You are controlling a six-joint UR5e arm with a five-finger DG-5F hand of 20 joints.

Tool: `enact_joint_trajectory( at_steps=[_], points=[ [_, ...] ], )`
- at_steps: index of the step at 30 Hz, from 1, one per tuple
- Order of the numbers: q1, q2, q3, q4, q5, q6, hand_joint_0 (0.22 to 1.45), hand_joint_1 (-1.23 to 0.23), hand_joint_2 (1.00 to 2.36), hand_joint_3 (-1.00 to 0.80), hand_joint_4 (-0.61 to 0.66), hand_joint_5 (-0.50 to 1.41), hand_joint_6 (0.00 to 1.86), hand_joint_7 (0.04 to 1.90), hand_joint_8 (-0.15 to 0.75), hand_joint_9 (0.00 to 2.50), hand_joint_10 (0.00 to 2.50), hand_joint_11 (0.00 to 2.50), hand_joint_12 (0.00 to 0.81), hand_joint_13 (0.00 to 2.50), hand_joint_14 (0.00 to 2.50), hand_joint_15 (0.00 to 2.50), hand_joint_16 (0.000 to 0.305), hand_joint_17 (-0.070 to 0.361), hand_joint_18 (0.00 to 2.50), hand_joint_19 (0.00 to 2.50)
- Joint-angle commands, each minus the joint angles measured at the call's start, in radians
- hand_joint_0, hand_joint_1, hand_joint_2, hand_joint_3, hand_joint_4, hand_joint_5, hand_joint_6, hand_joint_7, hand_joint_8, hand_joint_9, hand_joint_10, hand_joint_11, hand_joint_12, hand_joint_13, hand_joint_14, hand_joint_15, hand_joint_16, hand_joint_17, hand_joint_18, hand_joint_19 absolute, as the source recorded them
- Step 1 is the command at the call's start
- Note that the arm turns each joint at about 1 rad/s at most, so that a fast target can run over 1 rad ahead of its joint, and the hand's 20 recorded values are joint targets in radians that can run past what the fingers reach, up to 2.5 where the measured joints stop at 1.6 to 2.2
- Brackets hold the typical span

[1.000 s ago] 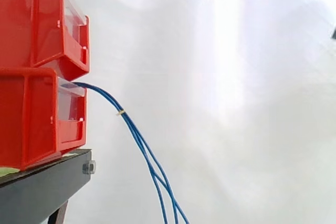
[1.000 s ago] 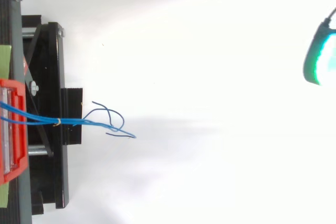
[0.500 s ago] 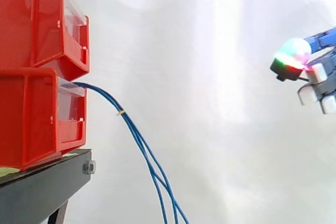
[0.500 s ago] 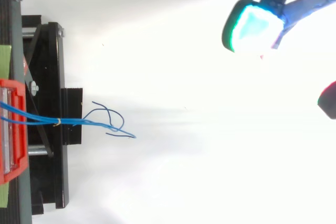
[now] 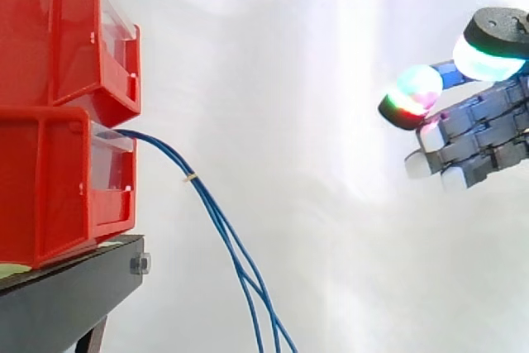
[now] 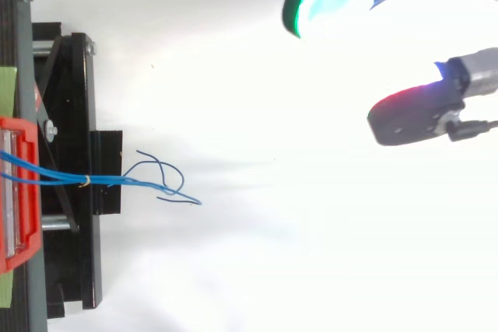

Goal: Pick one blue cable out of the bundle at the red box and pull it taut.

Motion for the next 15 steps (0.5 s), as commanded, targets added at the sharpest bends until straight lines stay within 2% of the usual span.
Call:
enact_joint_trajectory(
  at_steps=[1,2,3,7,11,15],
  points=[
    [0.010,-0.058,0.027,0.049,0.020,-0.007,0.57,-0.82,1.01,-0.40,0.23,-0.13,0.50,1.30,0.362,0.55,0.02,0.72,0.450,0.56,0.01,0.30,0.061,0.137,0.62,0.42],
    [0.011,-0.058,0.027,0.049,0.020,-0.007,0.57,-0.82,1.01,-0.40,0.23,-0.13,0.50,1.30,0.361,0.55,0.02,0.71,0.451,0.56,0.01,0.30,0.061,0.137,0.62,0.42],
    [0.013,-0.083,0.053,0.046,0.020,-0.007,0.57,-0.81,1.01,-0.40,0.23,-0.13,0.50,1.31,0.361,0.55,0.01,0.71,0.451,0.56,0.01,0.30,0.061,0.137,0.63,0.42],
    [0.017,-0.111,0.084,0.033,0.024,-0.015,0.57,-0.81,1.01,-0.40,0.23,-0.13,0.50,1.31,0.363,0.56,0.02,0.70,0.453,0.56,0.01,0.30,0.061,0.137,0.63,0.42],
    [0.020,-0.160,0.127,0.032,0.029,-0.013,0.57,-0.80,1.01,-0.40,0.24,-0.13,0.50,1.30,0.364,0.57,0.02,0.72,0.453,0.56,0.01,0.29,0.061,0.138,0.63,0.43],
    [0.022,-0.173,0.138,0.050,0.032,-0.020,0.57,-0.79,1.01,-0.41,0.24,-0.13,0.50,1.31,0.367,0.57,0.02,0.71,0.453,0.56,0.01,0.29,0.061,0.138,0.63,0.42]
  ],
)
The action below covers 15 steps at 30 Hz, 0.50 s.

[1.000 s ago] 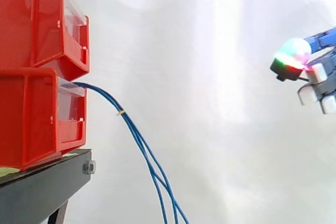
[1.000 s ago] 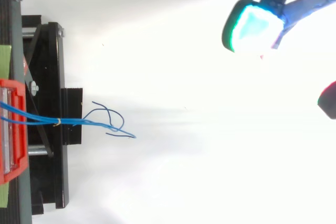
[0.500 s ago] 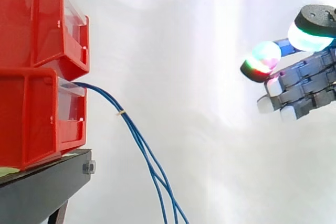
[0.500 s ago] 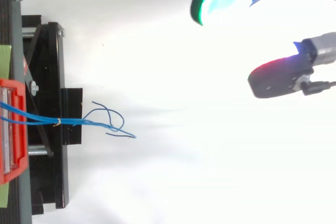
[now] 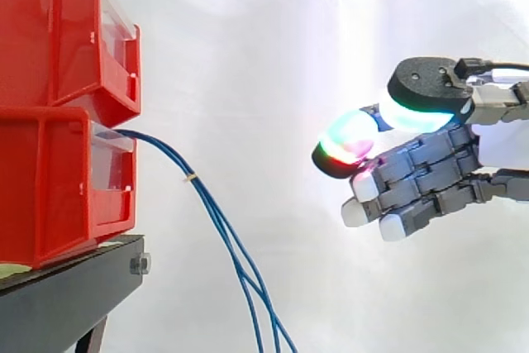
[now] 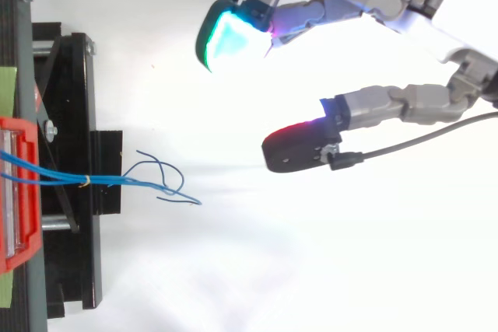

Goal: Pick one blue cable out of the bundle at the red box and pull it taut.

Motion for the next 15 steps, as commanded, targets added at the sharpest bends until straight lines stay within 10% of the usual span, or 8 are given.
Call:
enact_joint_trajectory(
  at_steps=[1,15],
  points=[
    [0.004,-0.016,0.014,0.016,0.003,-0.005,0.56,-0.79,1.01,-0.41,0.25,-0.13,0.50,1.30,0.367,0.58,0.02,0.70,0.454,0.56,0.01,0.30,0.061,0.138,0.63,0.42],
    [0.043,-0.103,0.047,0.108,0.101,0.001,0.55,-0.76,1.00,-0.44,0.26,-0.13,0.50,1.28,0.376,0.62,0.02,0.72,0.459,0.59,0.01,0.30,0.062,0.139,0.64,0.44]
  ],
)
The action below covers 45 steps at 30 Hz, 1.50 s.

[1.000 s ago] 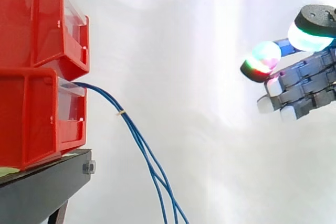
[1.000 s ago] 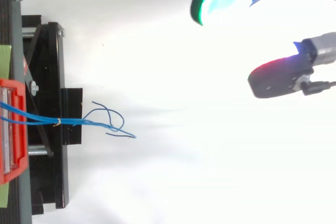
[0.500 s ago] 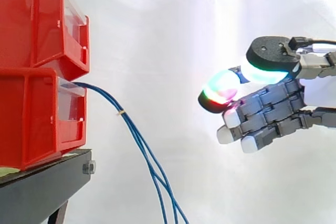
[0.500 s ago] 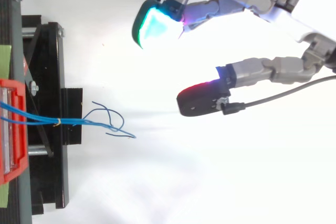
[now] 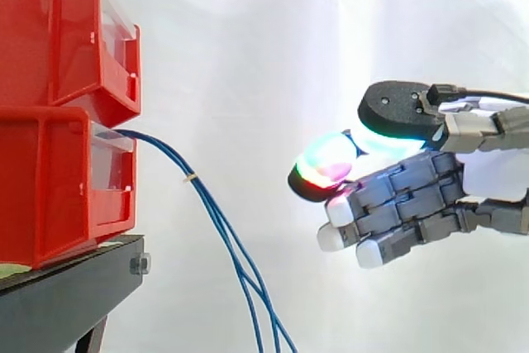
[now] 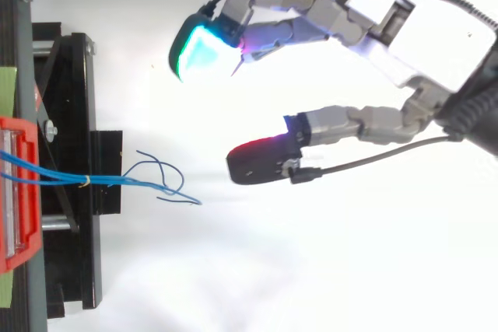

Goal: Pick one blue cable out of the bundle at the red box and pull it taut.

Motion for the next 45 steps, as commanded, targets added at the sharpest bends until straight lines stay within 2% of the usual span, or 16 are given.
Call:
enact_joint_trajectory(
  at_steps=[1,4,5,6,9,17,18,21,22,23,25,27,33,39,45],
  points=[
    [0.008,-0.048,0.043,0.006,0.001,0.012,0.55,-0.76,1.00,-0.44,0.26,-0.13,0.50,1.28,0.376,0.63,0.01,0.71,0.460,0.59,0.01,0.30,0.062,0.139,0.64,0.44],
    [0.009,-0.072,0.076,-0.015,-0.031,0.026,0.55,-0.76,1.00,-0.45,0.26,-0.13,0.50,1.27,0.378,0.63,0.02,0.71,0.461,0.60,0.01,0.30,0.062,0.139,0.65,0.43],
    [0.008,-0.092,0.102,-0.038,-0.062,0.035,0.55,-0.76,1.00,-0.45,0.26,-0.13,0.50,1.27,0.378,0.63,0.02,0.71,0.462,0.60,0.01,0.30,0.062,0.139,0.65,0.44],
    [0.008,-0.103,0.114,-0.048,-0.079,0.041,0.55,-0.76,1.00,-0.45,0.25,-0.13,0.50,1.27,0.379,0.63,0.02,0.72,0.460,0.60,0.01,0.30,0.062,0.140,0.65,0.44],
    [0.008,-0.123,0.140,-0.058,-0.097,0.046,0.55,-0.76,1.00,-0.45,0.26,-0.13,0.50,1.27,0.379,0.64,0.02,0.71,0.462,0.60,0.01,0.31,0.062,0.140,0.65,0.44],
    [0.009,-0.152,0.165,-0.049,-0.102,0.064,0.55,-0.75,1.00,-0.45,0.26,-0.13,0.50,1.26,0.380,0.64,0.02,0.71,0.464,0.61,0.01,0.30,0.062,0.140,0.66,0.44],
    [0.009,-0.168,0.174,-0.046,-0.102,0.066,0.55,-0.74,1.00,-0.45,0.25,-0.13,0.50,1.26,0.380,0.64,0.02,0.71,0.465,0.61,0.01,0.30,0.062,0.140,0.66,0.44],
    [0.008,-0.203,0.208,-0.043,-0.114,0.083,0.54,-0.74,1.00,-0.45,0.26,-0.13,0.50,1.25,0.383,0.64,0.02,0.71,0.465,0.61,0.01,0.31,0.062,0.141,0.66,0.43],
    [0.003,-0.233,0.243,-0.045,-0.133,0.115,0.54,-0.74,1.00,-0.45,0.26,-0.13,0.50,1.25,0.382,0.64,0.02,0.71,0.466,0.61,0.01,0.31,0.063,0.141,0.66,0.43],
    [0.002,-0.247,0.266,-0.049,-0.154,0.146,0.54,-0.74,1.01,-0.45,0.26,-0.13,0.50,1.25,0.382,0.64,0.01,0.70,0.466,0.61,0.01,0.31,0.063,0.141,0.66,0.43],
    [0.000,-0.264,0.292,-0.058,-0.174,0.173,0.54,-0.73,1.00,-0.45,0.26,-0.13,0.50,1.25,0.382,0.64,0.02,0.70,0.466,0.61,0.01,0.31,0.063,0.141,0.66,0.43],
    [0.000,-0.264,0.295,-0.078,-0.177,0.172,0.54,-0.73,1.00,-0.45,0.27,-0.13,0.50,1.25,0.383,0.64,0.01,0.70,0.466,0.61,0.01,0.31,0.063,0.141,0.66,0.43],
    [0.000,-0.264,0.300,-0.069,-0.183,0.173,0.54,-0.73,1.00,-0.45,0.26,-0.13,0.50,1.24,0.383,0.65,0.02,0.72,0.465,0.61,0.01,0.30,0.062,0.140,0.66,0.43],
    [0.003,-0.263,0.300,-0.068,-0.180,0.182,0.55,-0.76,1.00,-0.45,0.25,-0.12,0.50,1.32,0.382,0.66,0.02,0.71,0.462,0.62,0.01,0.30,0.062,0.139,0.67,0.44],
    [-0.001,-0.263,0.307,-0.066,-0.183,0.182,0.57,-0.77,1.01,-0.43,0.25,-0.12,0.51,1.37,0.383,0.66,0.02,0.72,0.460,0.62,0.01,0.30,0.061,0.138,0.67,0.43]
  ],
)
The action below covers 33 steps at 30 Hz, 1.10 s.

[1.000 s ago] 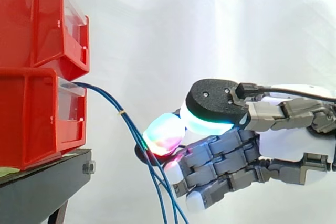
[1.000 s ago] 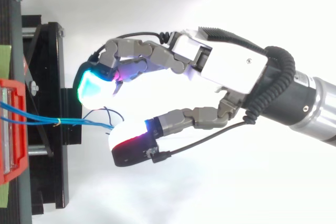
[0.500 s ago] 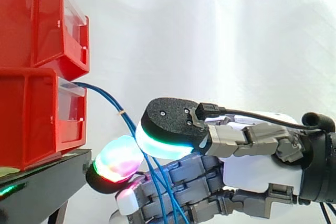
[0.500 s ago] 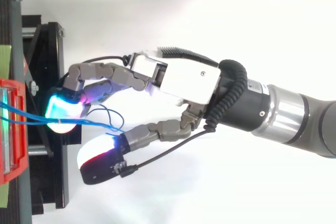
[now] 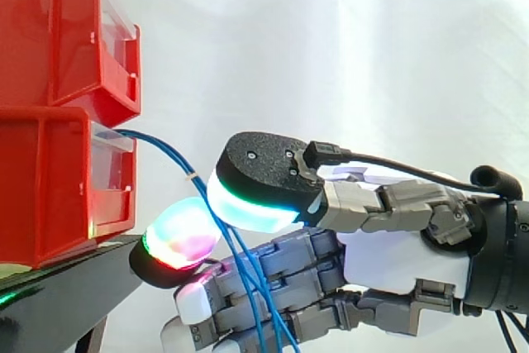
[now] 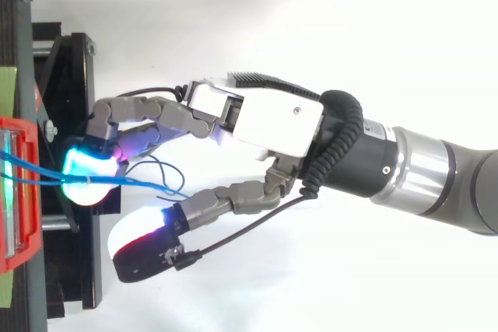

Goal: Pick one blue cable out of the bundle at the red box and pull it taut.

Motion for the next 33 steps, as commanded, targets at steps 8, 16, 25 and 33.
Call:
enact_joint_trajectory(
  at_steps=[8,16,25,33],
  points=[
    [-0.003,-0.001,0.014,0.002,0.000,-0.004,0.60,-0.79,1.01,-0.40,0.24,-0.13,0.55,1.33,0.374,0.65,0.02,0.71,0.454,0.62,0.01,0.30,0.060,0.136,0.67,0.42],
    [-0.005,-0.001,0.014,0.022,-0.003,-0.023,0.58,-0.76,1.01,-0.43,0.27,-0.12,0.50,1.31,0.375,0.66,0.02,0.71,0.455,0.62,0.01,0.30,0.061,0.136,0.67,0.43],
    [-0.006,-0.001,0.014,0.034,-0.006,-0.033,0.57,-0.72,1.01,-0.43,0.37,-0.13,0.50,1.10,0.374,0.67,0.02,0.68,0.458,0.62,0.01,0.30,0.061,0.138,0.67,0.44],
    [-0.014,-0.001,0.014,0.028,-0.006,-0.035,0.57,-0.71,1.01,-0.42,0.32,-0.12,0.50,1.18,0.379,0.69,0.02,0.70,0.460,0.62,0.01,0.30,0.061,0.138,0.67,0.44]
  ],
)
